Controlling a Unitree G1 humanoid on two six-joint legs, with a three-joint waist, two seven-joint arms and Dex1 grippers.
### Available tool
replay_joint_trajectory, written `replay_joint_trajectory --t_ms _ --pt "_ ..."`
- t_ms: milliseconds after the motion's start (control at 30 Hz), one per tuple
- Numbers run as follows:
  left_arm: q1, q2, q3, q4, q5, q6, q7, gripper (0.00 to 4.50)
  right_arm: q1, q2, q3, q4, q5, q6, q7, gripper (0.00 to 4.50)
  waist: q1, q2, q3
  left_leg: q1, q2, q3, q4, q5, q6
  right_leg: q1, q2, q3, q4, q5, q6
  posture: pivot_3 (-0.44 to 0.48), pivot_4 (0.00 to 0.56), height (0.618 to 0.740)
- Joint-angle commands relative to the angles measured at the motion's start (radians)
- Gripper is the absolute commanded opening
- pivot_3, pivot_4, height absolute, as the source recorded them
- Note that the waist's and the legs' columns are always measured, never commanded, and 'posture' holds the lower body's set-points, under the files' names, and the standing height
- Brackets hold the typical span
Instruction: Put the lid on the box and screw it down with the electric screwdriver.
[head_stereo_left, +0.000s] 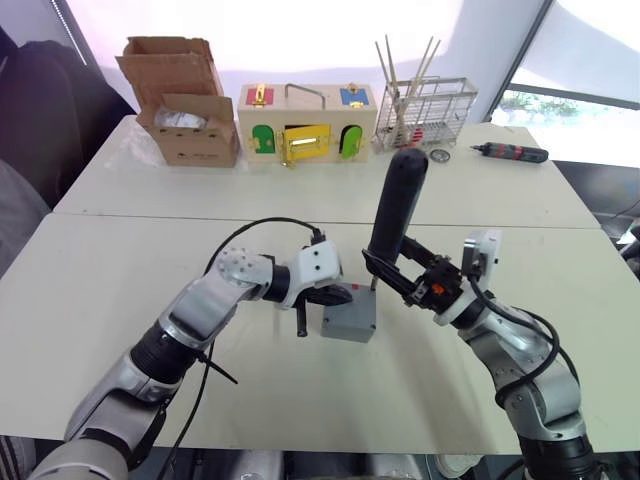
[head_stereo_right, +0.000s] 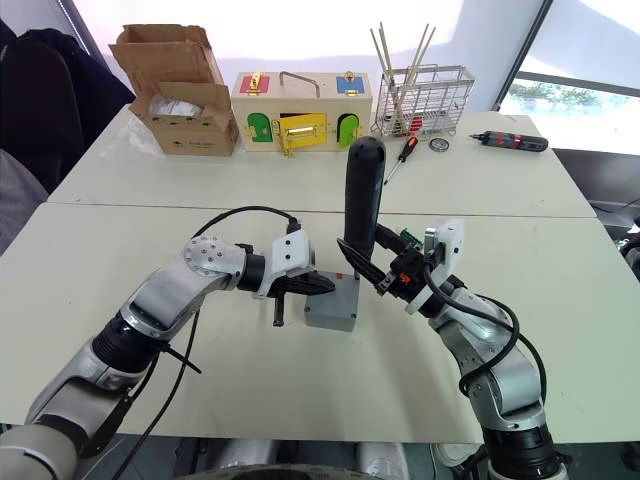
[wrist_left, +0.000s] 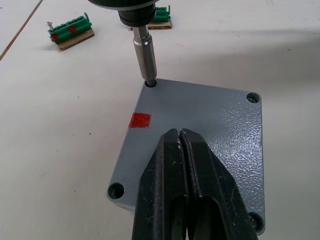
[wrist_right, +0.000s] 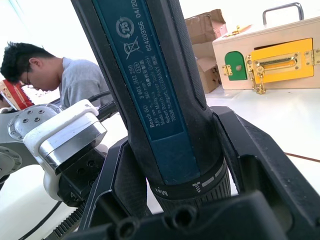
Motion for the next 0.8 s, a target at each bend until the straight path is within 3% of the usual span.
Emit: replay_joint_trajectory --t_ms 33,800 --pt "0.017 0.016 -0.031 0.022 0.028 0.025 -0.004 0.0 0.083 -0.016 0.096 0.154 -0.054 0.106 0.014 1.83 0.0 0.0 0.0 0.0 0.0 0.0 0.0 0.0 0.0 0.0 0.0 0.0 0.0 0.0 0.0 0.0 0.15 0.735" --pt "0.027 0.016 -0.034 0.008 0.027 0.033 0.0 0.0 0.114 -0.025 0.105 0.182 -0.073 0.088 0.027 1.83 0.0 0.0 0.0 0.0 0.0 0.0 0.0 0.0 0.0 0.0 0.0 0.0 0.0 0.0 0.0 0.0 0.15 0.735"
